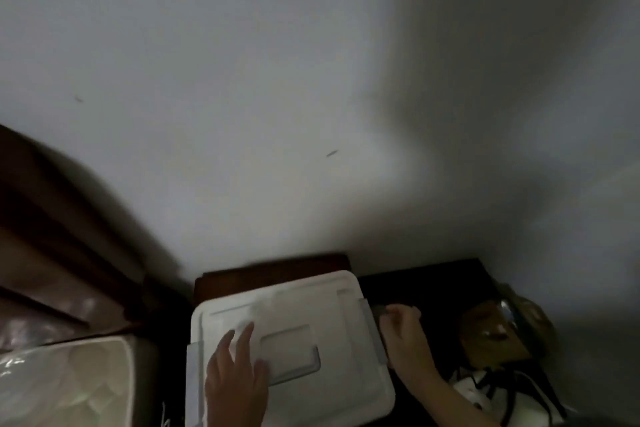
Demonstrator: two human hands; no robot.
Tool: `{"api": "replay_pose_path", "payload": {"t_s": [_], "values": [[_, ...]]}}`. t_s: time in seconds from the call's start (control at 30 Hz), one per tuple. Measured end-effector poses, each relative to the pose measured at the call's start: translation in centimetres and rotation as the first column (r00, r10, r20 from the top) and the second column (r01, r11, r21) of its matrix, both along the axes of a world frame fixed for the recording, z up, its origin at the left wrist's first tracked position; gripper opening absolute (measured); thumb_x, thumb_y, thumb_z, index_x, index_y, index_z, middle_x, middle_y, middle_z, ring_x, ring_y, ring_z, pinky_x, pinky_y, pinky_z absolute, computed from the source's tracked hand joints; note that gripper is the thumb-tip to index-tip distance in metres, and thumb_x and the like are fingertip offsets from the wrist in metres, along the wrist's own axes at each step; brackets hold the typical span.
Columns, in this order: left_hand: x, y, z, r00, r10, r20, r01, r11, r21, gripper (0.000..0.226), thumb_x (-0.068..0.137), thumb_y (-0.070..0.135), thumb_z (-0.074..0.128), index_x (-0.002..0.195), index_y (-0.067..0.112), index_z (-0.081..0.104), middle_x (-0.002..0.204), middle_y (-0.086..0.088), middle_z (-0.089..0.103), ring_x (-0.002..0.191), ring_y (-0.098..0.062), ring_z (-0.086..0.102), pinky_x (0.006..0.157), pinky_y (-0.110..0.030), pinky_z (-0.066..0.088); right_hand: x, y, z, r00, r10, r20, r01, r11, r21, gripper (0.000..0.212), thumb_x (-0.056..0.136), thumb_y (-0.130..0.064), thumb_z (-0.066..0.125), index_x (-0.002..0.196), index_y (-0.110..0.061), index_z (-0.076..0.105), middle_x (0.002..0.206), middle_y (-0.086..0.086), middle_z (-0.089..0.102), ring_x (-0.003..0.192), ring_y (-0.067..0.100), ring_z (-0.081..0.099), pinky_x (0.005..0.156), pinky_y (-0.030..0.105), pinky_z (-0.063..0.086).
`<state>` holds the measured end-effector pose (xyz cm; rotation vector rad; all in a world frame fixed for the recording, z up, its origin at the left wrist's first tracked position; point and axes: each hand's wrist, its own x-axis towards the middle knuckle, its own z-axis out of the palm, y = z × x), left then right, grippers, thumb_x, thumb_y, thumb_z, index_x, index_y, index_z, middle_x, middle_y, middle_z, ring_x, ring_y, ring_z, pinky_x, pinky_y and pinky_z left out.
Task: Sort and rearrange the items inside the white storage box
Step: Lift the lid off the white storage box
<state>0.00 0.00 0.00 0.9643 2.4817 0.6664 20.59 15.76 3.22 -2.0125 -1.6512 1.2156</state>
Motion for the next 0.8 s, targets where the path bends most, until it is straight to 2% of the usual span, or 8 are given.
{"api": "replay_pose_path", "payload": {"t_s": [0.03, 0.1, 0.17, 0.27, 0.33, 0.4, 0.57, 0.8], "values": [[0.0, 0.6, -0.6, 0.998, -0.037, 0.05, 0.04, 0.998, -0.05, 0.065, 0.07, 0.025, 0.062, 0.134, 0.02, 0.072, 0.135, -0.022, 0.064, 0.109, -0.05, 0.066, 0.09, -0.06, 0.056, -0.1, 0.2, -1.4, 0.997, 0.044, 0.056, -0.043, 0.999, -0.019, 0.028, 0.104, -0.034, 0.058, 0.127, -0.019, 0.055, 0.121, 0.003, 0.061, 0.108, 0.018, 0.06, 0.098, 0.043, 0.052], [0.8, 1.5, -2.5, 0.995, -0.104, -0.007, 0.103, 0.992, -0.069, 0.062, 0.083, 0.035, 0.053, 0.143, 0.024, 0.065, 0.148, -0.02, 0.056, 0.127, -0.048, 0.057, 0.103, -0.061, 0.049, -0.6, 0.5, -4.4, 0.973, 0.145, 0.177, -0.147, 0.989, -0.001, 0.047, 0.103, -0.04, 0.059, 0.141, -0.013, 0.053, 0.132, 0.008, 0.061, 0.123, 0.025, 0.058, 0.107, 0.046, 0.047], [2.5, 2.3, -5.4, 0.985, -0.17, -0.025, 0.166, 0.979, -0.118, 0.063, 0.088, 0.042, 0.043, 0.145, 0.023, 0.064, 0.15, -0.022, 0.054, 0.13, -0.05, 0.054, 0.108, -0.063, 0.045, -0.9, 0.1, -7.6, 0.966, 0.172, 0.195, -0.177, 0.984, 0.007, 0.058, 0.104, -0.041, 0.058, 0.151, -0.008, 0.045, 0.141, 0.012, 0.056, 0.131, 0.028, 0.053, 0.111, 0.046, 0.044], [4.2, 3.3, -9.1, 0.942, -0.221, -0.253, 0.205, 0.975, -0.088, 0.06, 0.095, 0.045, 0.043, 0.15, 0.025, 0.058, 0.154, -0.023, 0.05, 0.137, -0.051, 0.048, 0.113, -0.066, 0.036, -0.4, -0.5, -10.9, 0.972, 0.198, 0.128, -0.209, 0.975, 0.08, 0.057, 0.107, -0.038, 0.052, 0.155, -0.009, 0.038, 0.146, 0.012, 0.054, 0.132, 0.027, 0.053, 0.111, 0.043, 0.044], [5.0, 3.1, -11.9, 0.905, -0.213, -0.368, 0.196, 0.977, -0.085, 0.06, 0.099, 0.045, 0.046, 0.157, 0.028, 0.048, 0.16, -0.022, 0.044, 0.143, -0.053, 0.04, 0.118, -0.068, 0.027, 0.6, -0.6, -13.1, 0.955, 0.237, 0.18, -0.265, 0.953, 0.148, 0.057, 0.108, -0.04, 0.048, 0.155, -0.012, 0.037, 0.145, 0.01, 0.056, 0.132, 0.028, 0.055, 0.108, 0.044, 0.046], [5.4, 2.8, -13.6, 0.863, -0.214, -0.458, 0.197, 0.977, -0.084, 0.061, 0.101, 0.045, 0.047, 0.16, 0.028, 0.042, 0.163, -0.022, 0.039, 0.146, -0.053, 0.035, 0.12, -0.069, 0.022, 1.1, -0.7, -14.3, 0.937, 0.25, 0.245, -0.305, 0.926, 0.221, 0.053, 0.108, -0.044, 0.043, 0.153, -0.016, 0.039, 0.14, 0.01, 0.062, 0.127, 0.032, 0.059, 0.103, 0.045, 0.049], [5.5, 2.8, -14.3, 0.826, -0.182, -0.534, 0.181, 0.982, -0.056, 0.06, 0.102, 0.046, 0.043, 0.16, 0.029, 0.043, 0.162, -0.02, 0.039, 0.146, -0.051, 0.034, 0.121, -0.065, 0.02, 1.8, -0.5, -16.3, 0.929, 0.232, 0.29, -0.323, 0.89, 0.322, 0.034, 0.11, -0.044, 0.036, 0.131, -0.021, 0.047, 0.108, 0.011, 0.071, 0.099, 0.041, 0.068, 0.078, 0.043, 0.051], [5.7, 2.8, -13.8, 0.847, -0.173, -0.502, 0.128, 0.984, -0.123, 0.059, 0.102, 0.056, 0.024, 0.158, 0.044, 0.032, 0.166, -0.005, 0.029, 0.15, -0.041, 0.025, 0.122, -0.058, 0.017, 2.0, 0.4, -17.4, 0.899, 0.237, 0.368, -0.371, 0.859, 0.352, 0.034, 0.11, -0.047, 0.026, 0.118, -0.02, 0.046, 0.103, 0.012, 0.067, 0.082, 0.037, 0.061, 0.067, 0.039, 0.042]]}}
